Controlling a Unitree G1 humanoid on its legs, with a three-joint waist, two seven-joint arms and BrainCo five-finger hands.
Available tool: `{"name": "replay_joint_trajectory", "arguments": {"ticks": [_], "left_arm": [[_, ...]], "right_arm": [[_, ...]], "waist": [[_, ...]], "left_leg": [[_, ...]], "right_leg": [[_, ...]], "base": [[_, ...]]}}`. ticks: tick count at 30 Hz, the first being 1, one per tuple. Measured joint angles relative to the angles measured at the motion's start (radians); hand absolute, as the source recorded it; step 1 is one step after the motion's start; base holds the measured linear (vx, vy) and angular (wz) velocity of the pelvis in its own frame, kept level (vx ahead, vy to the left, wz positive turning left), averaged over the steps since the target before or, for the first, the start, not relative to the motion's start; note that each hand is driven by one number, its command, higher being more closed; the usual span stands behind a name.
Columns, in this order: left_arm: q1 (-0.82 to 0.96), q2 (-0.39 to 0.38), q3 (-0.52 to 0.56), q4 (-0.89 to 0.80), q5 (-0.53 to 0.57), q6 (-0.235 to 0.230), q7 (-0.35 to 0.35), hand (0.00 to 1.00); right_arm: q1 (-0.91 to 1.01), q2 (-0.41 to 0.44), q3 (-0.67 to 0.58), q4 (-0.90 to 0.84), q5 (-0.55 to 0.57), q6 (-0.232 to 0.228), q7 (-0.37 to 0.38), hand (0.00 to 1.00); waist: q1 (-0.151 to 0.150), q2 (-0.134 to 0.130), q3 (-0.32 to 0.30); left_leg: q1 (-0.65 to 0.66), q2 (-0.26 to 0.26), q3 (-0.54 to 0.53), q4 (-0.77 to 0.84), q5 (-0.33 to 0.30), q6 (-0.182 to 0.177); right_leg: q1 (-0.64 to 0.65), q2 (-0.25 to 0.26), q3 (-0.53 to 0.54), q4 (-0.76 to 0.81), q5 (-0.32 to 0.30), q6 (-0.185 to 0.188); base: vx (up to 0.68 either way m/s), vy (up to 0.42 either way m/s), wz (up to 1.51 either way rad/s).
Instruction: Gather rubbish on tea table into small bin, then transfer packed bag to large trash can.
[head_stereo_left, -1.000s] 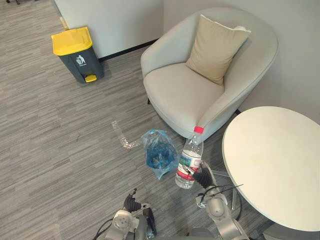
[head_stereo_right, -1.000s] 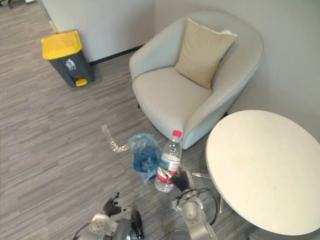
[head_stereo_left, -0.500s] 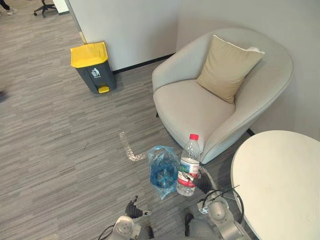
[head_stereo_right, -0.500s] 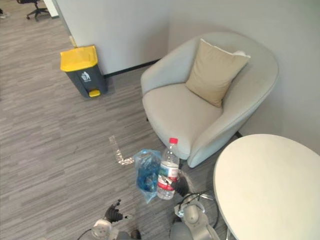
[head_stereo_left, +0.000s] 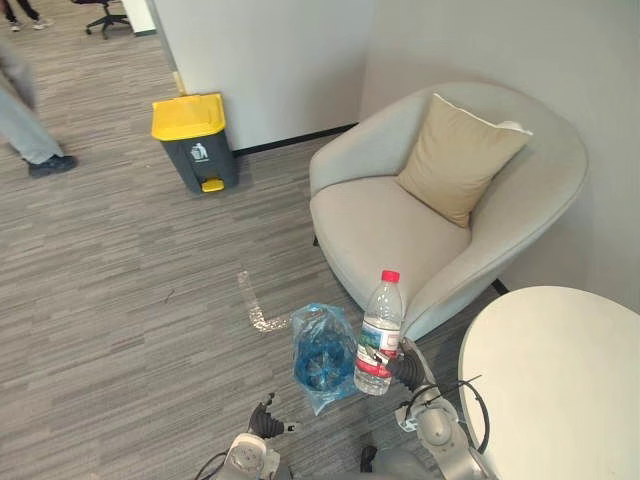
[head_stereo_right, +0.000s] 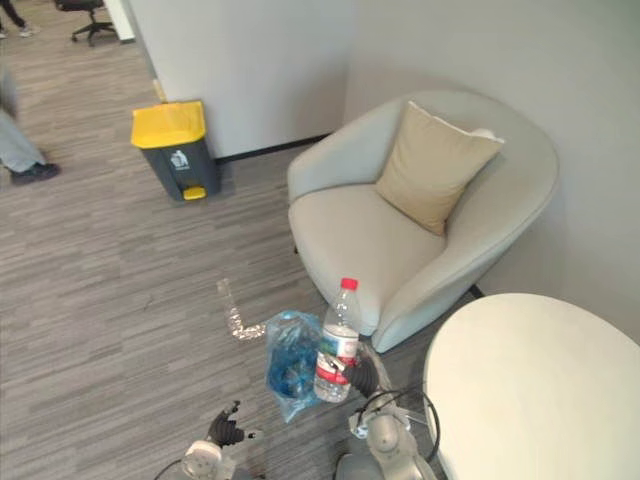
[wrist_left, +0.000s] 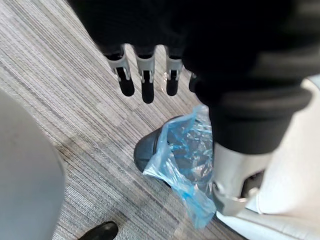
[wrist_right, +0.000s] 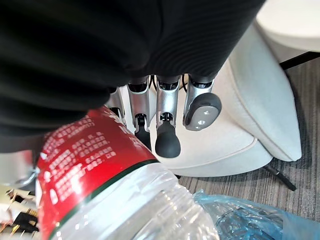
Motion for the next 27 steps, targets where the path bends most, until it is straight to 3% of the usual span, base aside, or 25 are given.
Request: {"name": "replay_joint_trajectory", "arguments": {"ticks": [5,9,11,15,18,21,27], "left_arm": [[-0.056,0.031,0.051,-0.056,-0.050,-0.002,0.018,0.00],[-0.088,0.046,0.090,-0.103,-0.073,-0.002,0.038,0.00],[-0.114,0.055,0.129,-0.134,-0.089,0.000,0.047,0.00],[-0.159,0.048,0.182,-0.209,-0.108,0.004,0.066,0.00],[-0.140,0.014,0.194,-0.480,-0.118,0.017,0.082,0.00],[-0.072,-0.015,0.202,-0.754,-0.118,0.007,0.054,0.00],[-0.032,-0.024,0.264,-0.935,-0.121,-0.007,0.025,0.00]], "right_arm": [[-0.143,-0.030,0.000,-0.003,0.000,0.001,-0.033,1.00],[-0.229,-0.055,-0.001,-0.033,0.001,0.012,-0.044,1.00],[-0.299,-0.055,-0.004,-0.043,0.003,0.022,-0.065,1.00],[-0.384,-0.048,-0.012,-0.104,0.021,0.038,-0.082,1.00],[-0.461,-0.045,-0.028,-0.173,0.042,0.046,-0.099,1.00],[-0.504,-0.055,-0.075,-0.231,0.042,0.049,-0.106,1.00],[-0.600,-0.119,-0.119,-0.241,0.043,0.051,-0.116,1.00]], "waist": [[0.006,0.005,0.092],[0.009,0.015,0.143],[0.014,0.018,0.177],[0.022,0.017,0.214],[0.046,0.025,0.254],[0.072,0.028,0.281],[0.096,0.039,0.291]], "left_leg": [[-0.277,0.029,-0.023,0.262,-0.099,-0.013],[-0.419,0.048,-0.015,0.343,-0.102,-0.014],[-0.514,0.071,-0.015,0.404,-0.091,-0.008],[-0.656,0.098,-0.018,0.473,-0.090,-0.004],[-0.779,0.105,-0.042,0.511,-0.083,0.001],[-0.858,0.094,-0.060,0.512,-0.067,-0.001],[-0.997,0.068,-0.080,0.513,-0.036,-0.006]], "right_leg": [[-0.261,-0.018,-0.018,0.255,-0.099,-0.007],[-0.407,-0.024,-0.018,0.334,-0.103,-0.011],[-0.496,-0.020,-0.026,0.381,-0.086,-0.038],[-0.624,-0.014,-0.038,0.428,-0.080,-0.049],[-0.727,-0.014,-0.056,0.455,-0.075,-0.056],[-0.798,-0.029,-0.073,0.469,-0.076,-0.058],[-0.923,-0.070,-0.106,0.519,-0.086,-0.063]], "base": [[-0.24,-0.050,0.19],[-0.16,-0.045,0.05],[-0.08,-0.017,-0.06],[-0.05,-0.015,0.02],[-0.06,-0.024,0.09],[-0.03,-0.036,0.20],[0.00,-0.042,0.32]]}}
